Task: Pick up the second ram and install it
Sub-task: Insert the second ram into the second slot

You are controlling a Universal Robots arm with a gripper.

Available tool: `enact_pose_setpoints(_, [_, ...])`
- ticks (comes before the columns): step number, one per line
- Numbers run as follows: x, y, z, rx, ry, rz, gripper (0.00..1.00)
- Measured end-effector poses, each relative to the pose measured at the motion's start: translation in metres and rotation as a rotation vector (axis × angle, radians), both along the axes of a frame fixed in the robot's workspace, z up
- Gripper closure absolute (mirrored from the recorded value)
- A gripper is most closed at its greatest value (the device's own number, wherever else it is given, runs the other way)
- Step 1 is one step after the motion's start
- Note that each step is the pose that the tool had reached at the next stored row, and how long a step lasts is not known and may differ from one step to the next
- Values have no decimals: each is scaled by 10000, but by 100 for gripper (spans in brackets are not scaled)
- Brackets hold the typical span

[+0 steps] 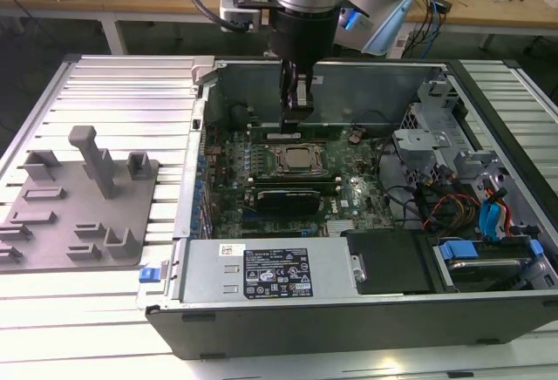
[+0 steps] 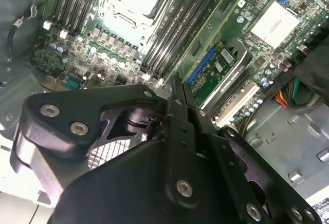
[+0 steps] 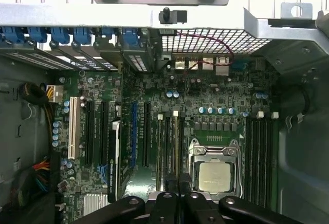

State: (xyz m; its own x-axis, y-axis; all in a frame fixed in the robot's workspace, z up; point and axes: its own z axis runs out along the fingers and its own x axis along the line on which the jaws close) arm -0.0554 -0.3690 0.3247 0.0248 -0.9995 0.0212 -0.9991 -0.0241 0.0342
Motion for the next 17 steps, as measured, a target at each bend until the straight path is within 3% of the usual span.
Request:
enact_pose_setpoints(2, [-1,-1,-122,1,0,-1,91])
enact_pose_setpoints(5, [0,-1,-236,1,-1,0,91])
enact_pose_setpoints(11, [-1,-1,-360,1,-1,-2,91])
enact_pose_setpoints(17, [-1,-1,-437,0,-1,-73,91])
